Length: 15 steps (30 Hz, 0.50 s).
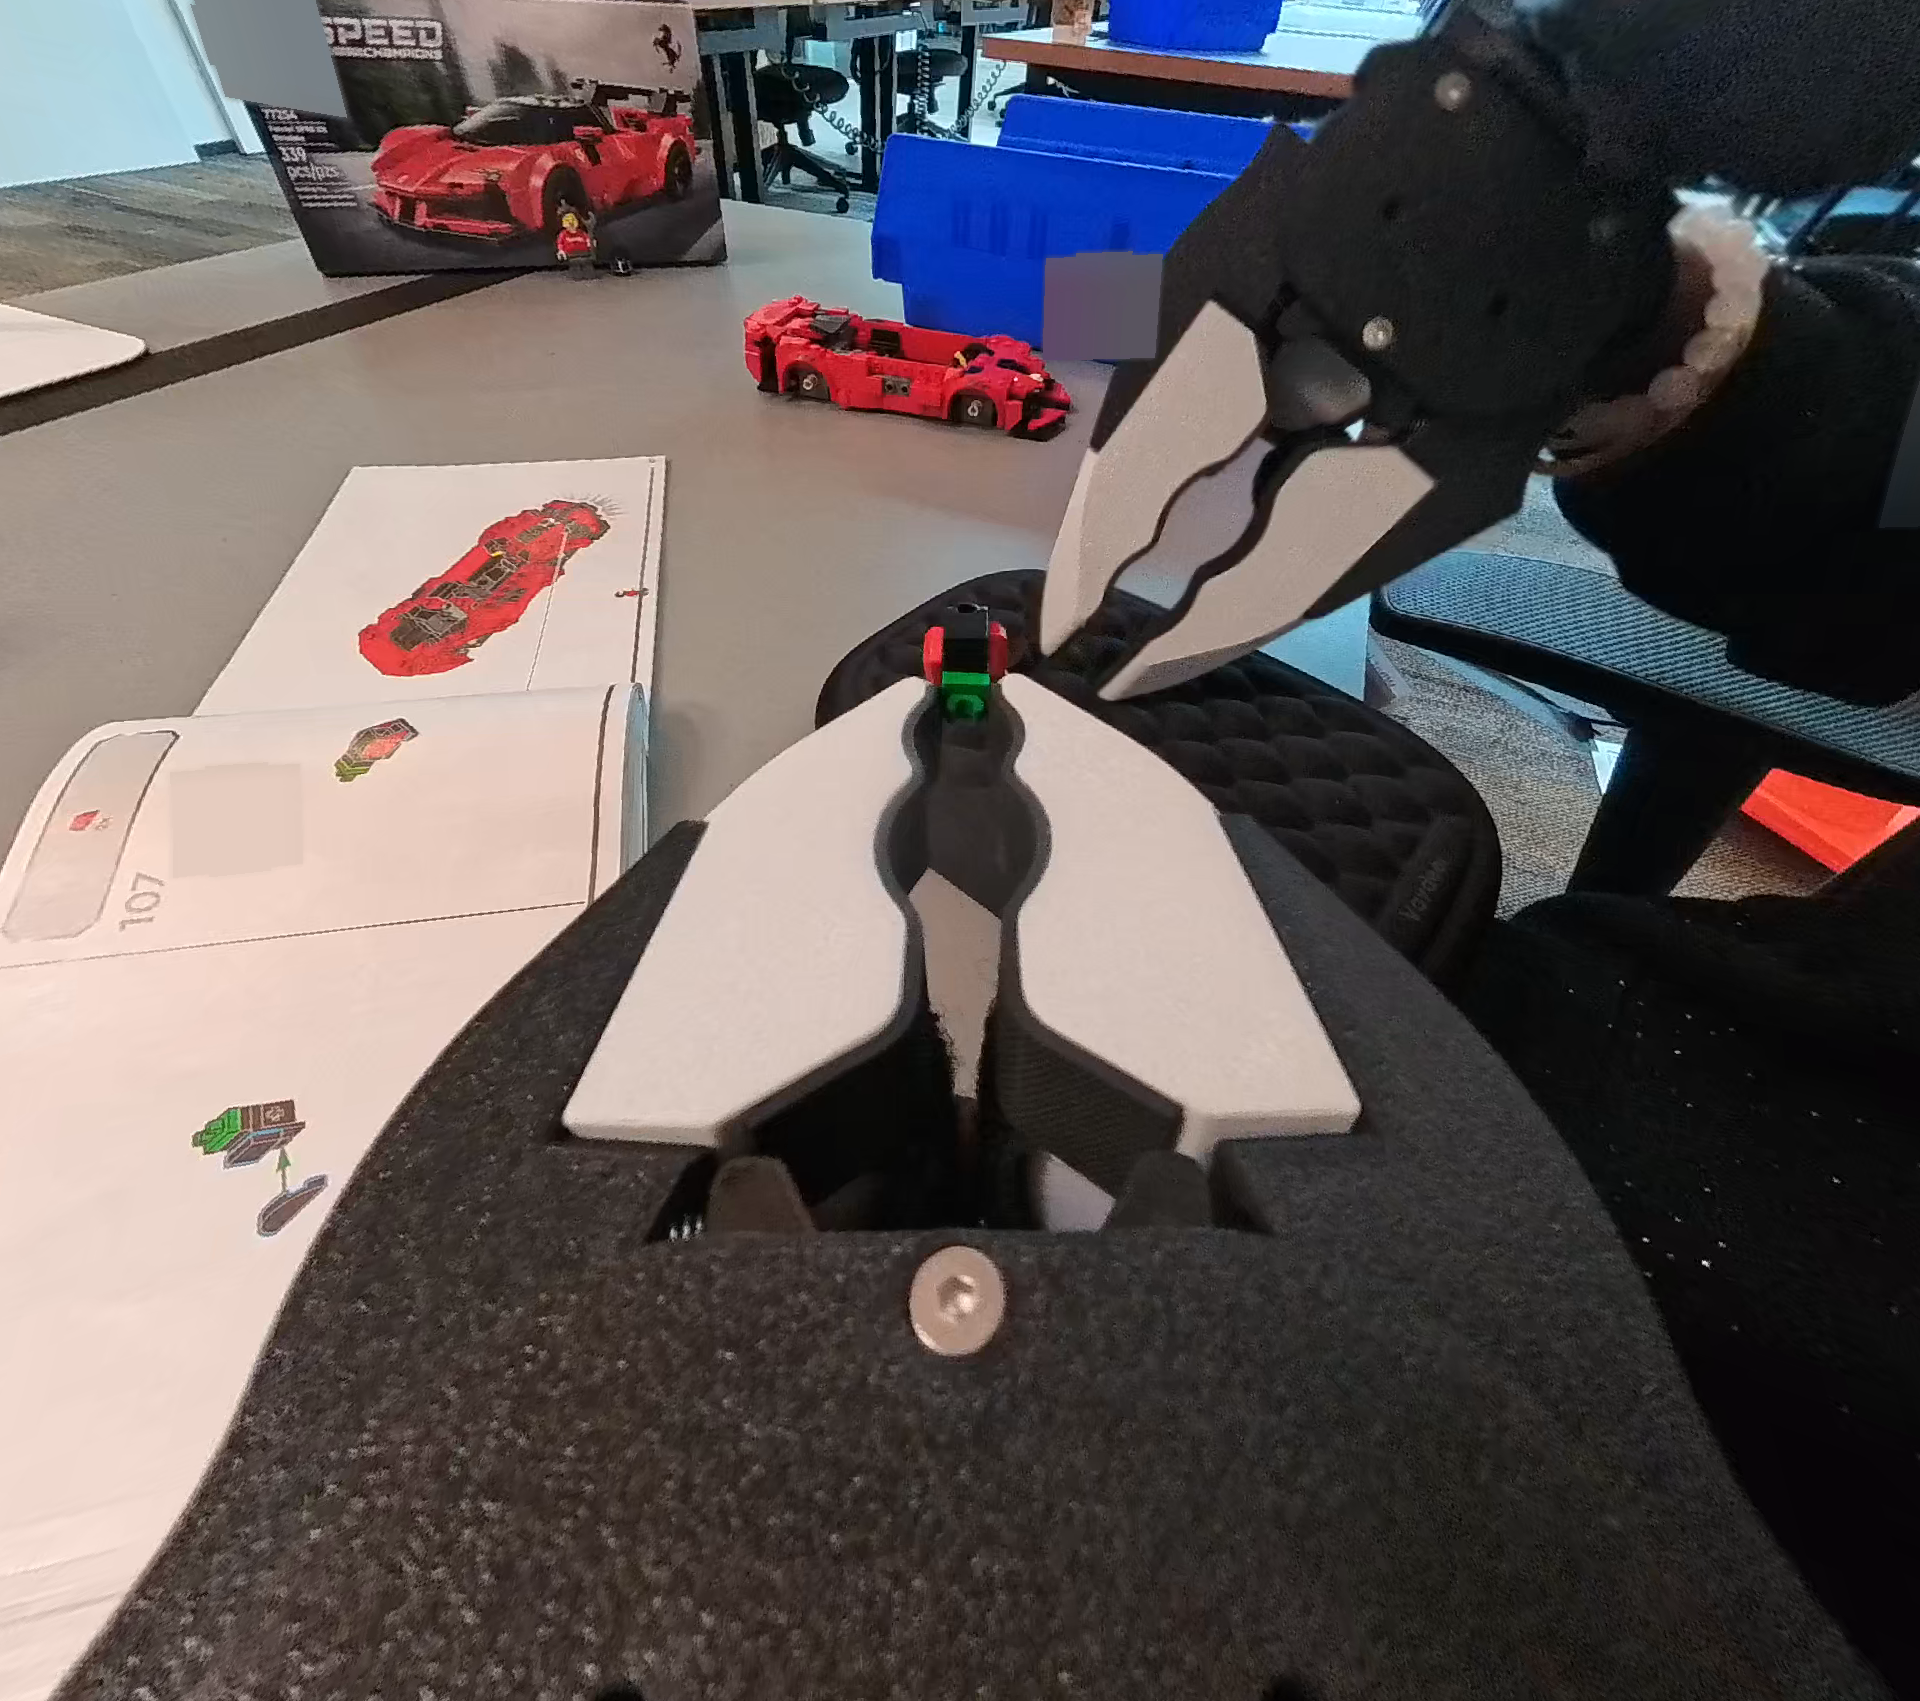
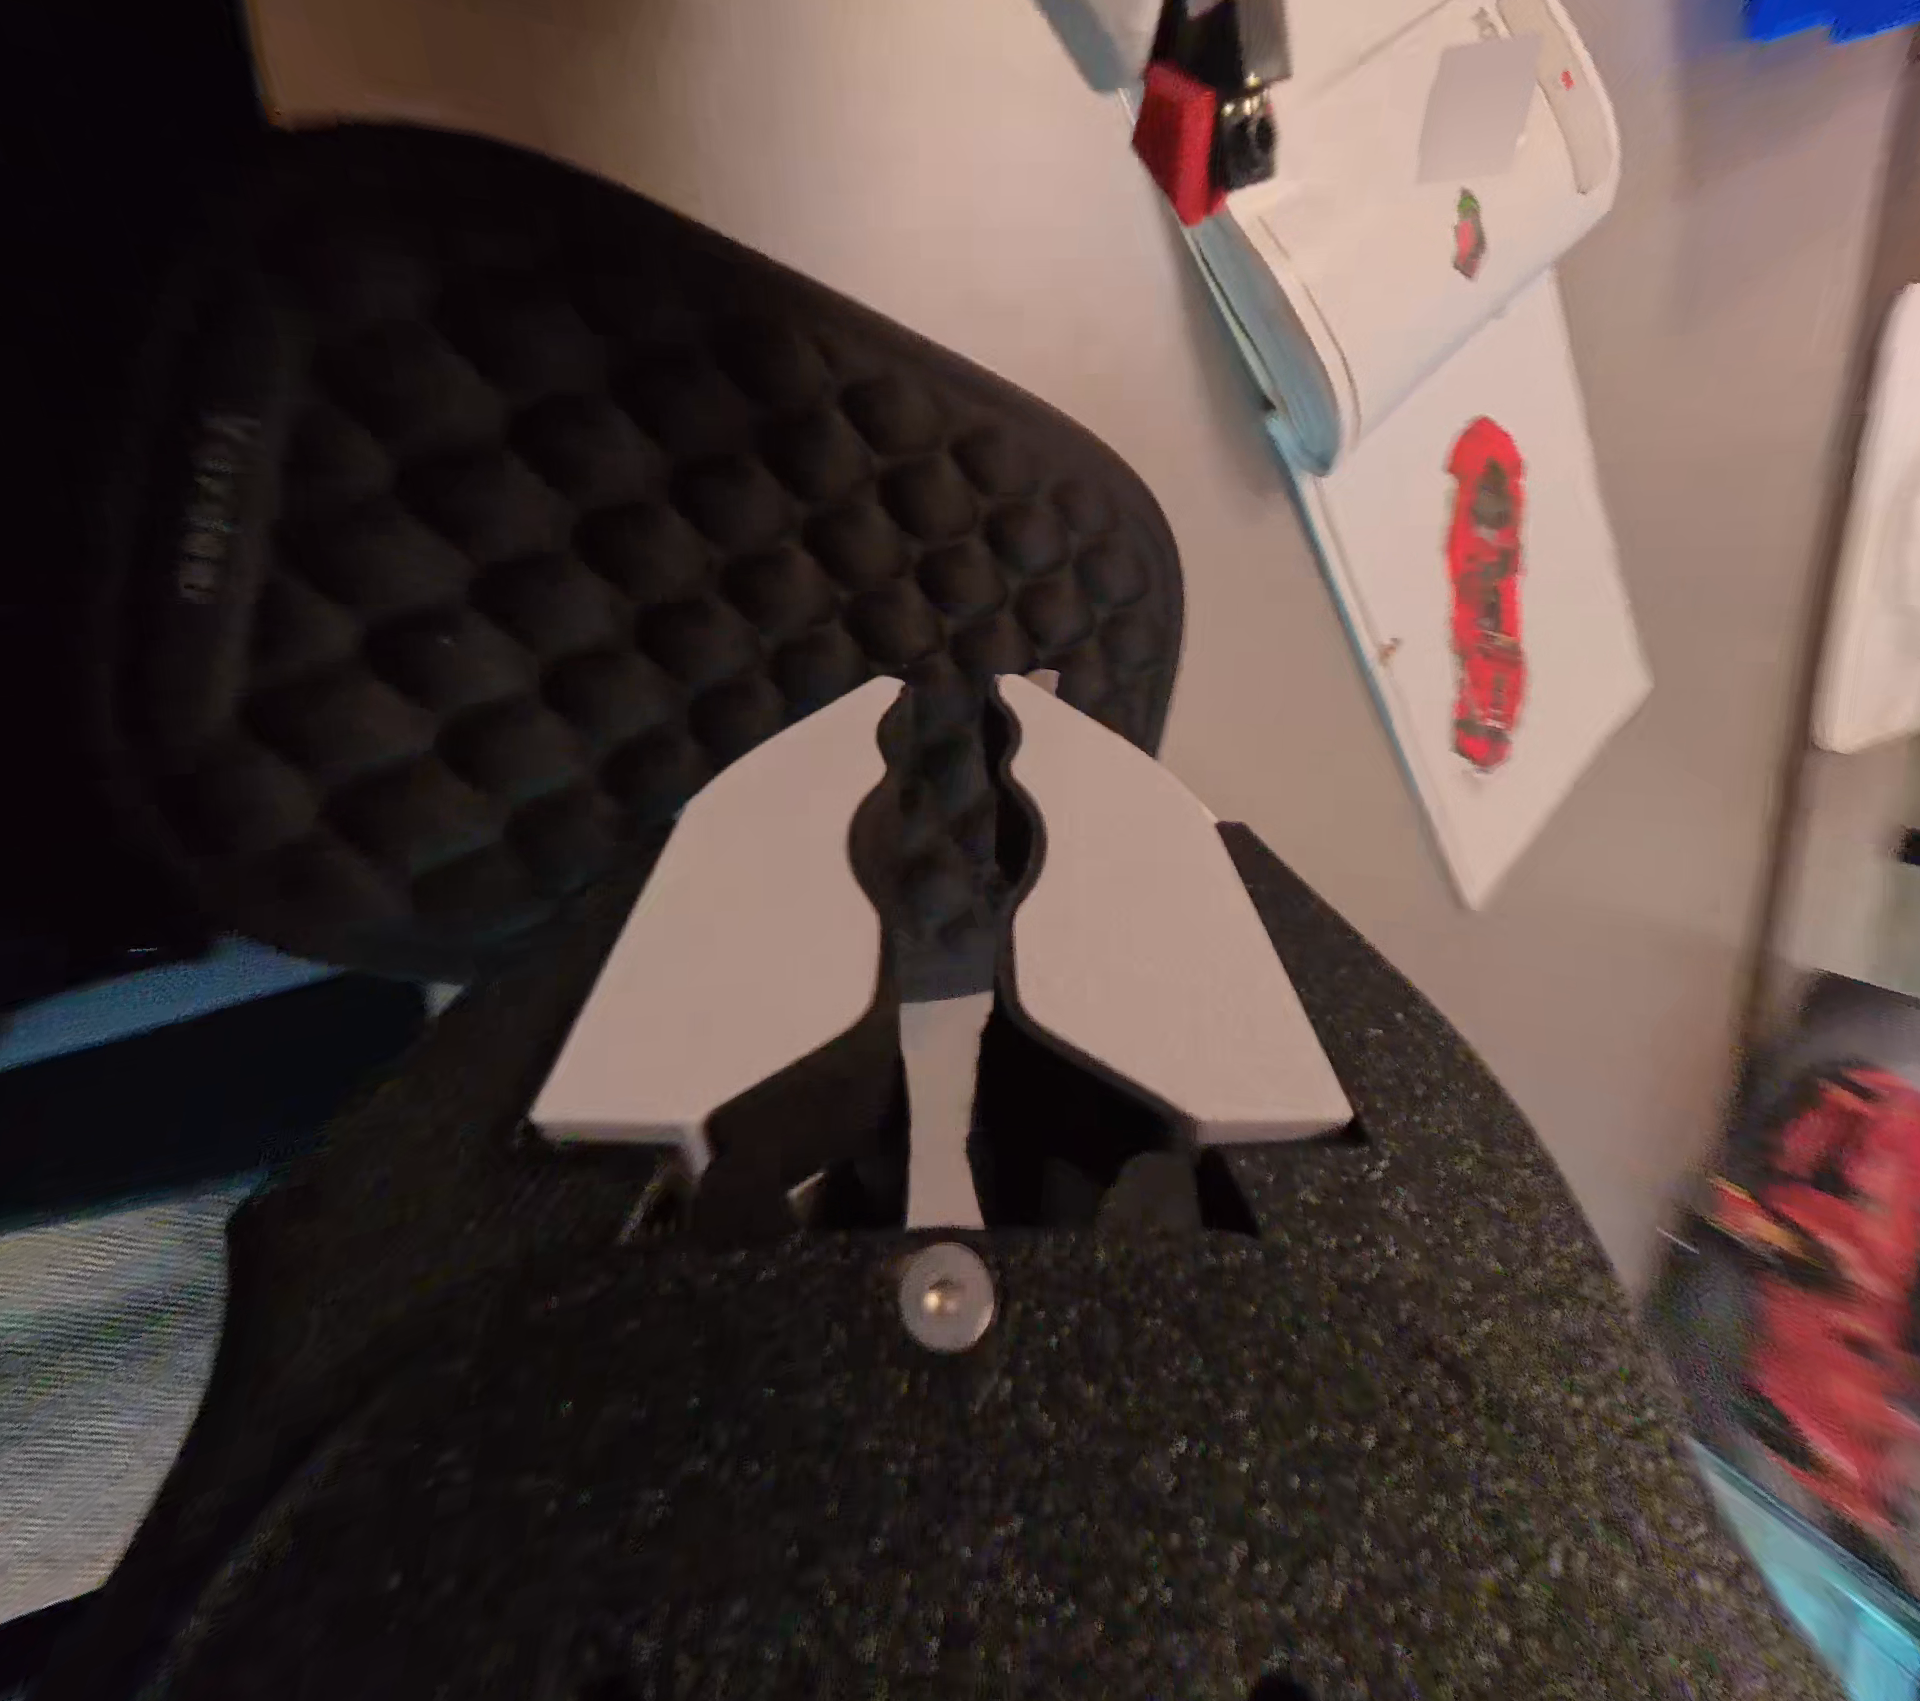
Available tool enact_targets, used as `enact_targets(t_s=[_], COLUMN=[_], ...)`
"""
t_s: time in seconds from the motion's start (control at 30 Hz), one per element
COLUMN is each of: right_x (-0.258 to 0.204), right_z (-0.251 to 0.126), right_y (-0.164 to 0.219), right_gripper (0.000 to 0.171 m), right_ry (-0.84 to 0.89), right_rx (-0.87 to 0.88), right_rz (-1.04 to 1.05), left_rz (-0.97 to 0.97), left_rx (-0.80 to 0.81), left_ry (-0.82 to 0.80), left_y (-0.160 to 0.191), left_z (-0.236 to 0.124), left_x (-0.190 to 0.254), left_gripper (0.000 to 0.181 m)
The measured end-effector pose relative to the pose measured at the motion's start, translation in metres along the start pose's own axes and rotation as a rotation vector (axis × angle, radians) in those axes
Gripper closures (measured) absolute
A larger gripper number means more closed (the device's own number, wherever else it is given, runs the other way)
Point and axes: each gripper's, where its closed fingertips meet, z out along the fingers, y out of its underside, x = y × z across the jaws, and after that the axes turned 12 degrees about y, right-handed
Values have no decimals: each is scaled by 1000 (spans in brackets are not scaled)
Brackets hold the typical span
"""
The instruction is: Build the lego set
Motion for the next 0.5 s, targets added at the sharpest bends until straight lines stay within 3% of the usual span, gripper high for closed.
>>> enact_targets(t_s=[0.1, 0.23, 0.37, 0.5], right_x=[-3, 14, 25, 21], right_z=[-12, -22, -17, -10], right_y=[-8, -3, 6, 1], right_gripper=[154, 164, 154, 143], right_ry=[-144, -251, -330, -538], right_rx=[125, 271, 379, 327], right_rz=[151, 225, -46, -248], left_rz=[-5, -9, -27, -32], left_rx=[2, 2, 6, 19], left_ry=[9, 32, 81, 119], left_y=[0, 0, 0, -1], left_z=[0, 0, 2, 1], left_x=[1, 3, 9, 12], left_gripper=[174, 174, 174, 174])
